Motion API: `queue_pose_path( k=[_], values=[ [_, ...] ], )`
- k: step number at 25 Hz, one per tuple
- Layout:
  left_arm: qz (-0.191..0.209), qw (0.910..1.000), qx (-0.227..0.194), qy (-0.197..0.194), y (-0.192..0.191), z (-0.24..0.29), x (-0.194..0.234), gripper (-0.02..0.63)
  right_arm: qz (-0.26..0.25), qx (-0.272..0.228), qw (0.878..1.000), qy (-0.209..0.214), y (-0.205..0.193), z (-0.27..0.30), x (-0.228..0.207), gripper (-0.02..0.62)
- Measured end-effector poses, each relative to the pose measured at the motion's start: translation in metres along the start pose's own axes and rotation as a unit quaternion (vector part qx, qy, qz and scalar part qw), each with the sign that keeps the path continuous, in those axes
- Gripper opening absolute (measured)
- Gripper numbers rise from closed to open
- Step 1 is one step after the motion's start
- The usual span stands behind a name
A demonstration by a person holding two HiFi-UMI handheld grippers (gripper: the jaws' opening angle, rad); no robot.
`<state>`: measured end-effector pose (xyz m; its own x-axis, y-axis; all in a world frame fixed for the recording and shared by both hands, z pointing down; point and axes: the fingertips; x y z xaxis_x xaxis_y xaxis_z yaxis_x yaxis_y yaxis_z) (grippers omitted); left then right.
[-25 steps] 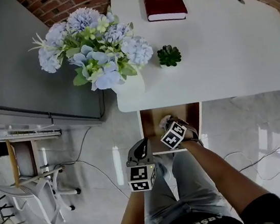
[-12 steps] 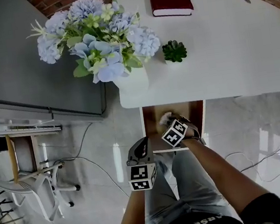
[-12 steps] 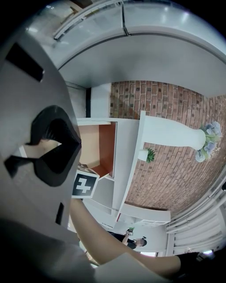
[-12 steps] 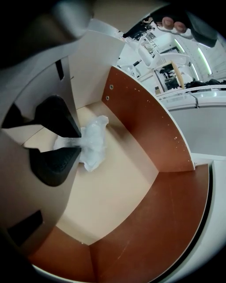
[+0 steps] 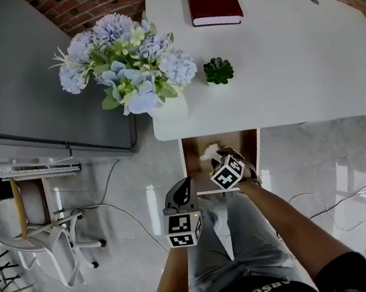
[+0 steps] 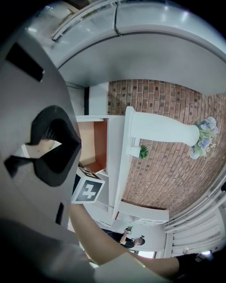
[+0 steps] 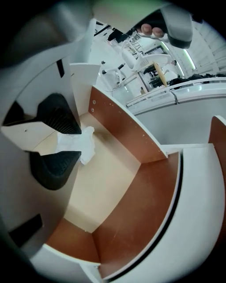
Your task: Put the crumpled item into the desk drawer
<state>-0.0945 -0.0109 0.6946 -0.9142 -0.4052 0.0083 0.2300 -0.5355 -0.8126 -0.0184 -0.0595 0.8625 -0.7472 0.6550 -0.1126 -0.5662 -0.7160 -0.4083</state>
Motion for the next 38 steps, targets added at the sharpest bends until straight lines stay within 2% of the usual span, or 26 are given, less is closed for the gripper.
queue_pose_path(
  k=[9,15,21,30,38],
  values=[
    [-0.012,0.9999,0.003,0.000,0.039,-0.027,-0.002,0.005,0.037,-0.022,0.999,0.020,0.017,-0.062,0.012,0.098],
    [-0.015,0.9998,0.008,-0.004,0.072,-0.050,-0.002,0.005,0.086,-0.044,0.994,0.050,0.032,-0.119,0.026,0.064],
    [-0.021,0.9997,0.010,-0.009,0.102,-0.067,-0.006,0.005,0.118,-0.075,0.989,0.057,0.046,-0.169,0.030,0.025],
    [-0.039,0.9991,0.002,-0.015,0.125,-0.083,-0.019,0.005,0.167,-0.128,0.975,0.072,0.060,-0.231,0.028,-0.002],
    [-0.046,0.9987,-0.012,-0.017,0.137,-0.098,-0.035,0.005,0.169,-0.150,0.970,0.090,0.065,-0.275,0.042,-0.003]
  ],
)
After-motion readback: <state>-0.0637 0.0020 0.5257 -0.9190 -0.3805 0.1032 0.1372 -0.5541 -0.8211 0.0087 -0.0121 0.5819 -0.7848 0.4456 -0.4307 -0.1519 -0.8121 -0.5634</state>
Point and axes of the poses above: the fingertips, and each gripper's own axes: z forward along the fingers, x to its left, y out of its top, and after that the axes turned 12 degrees about z, right-handed
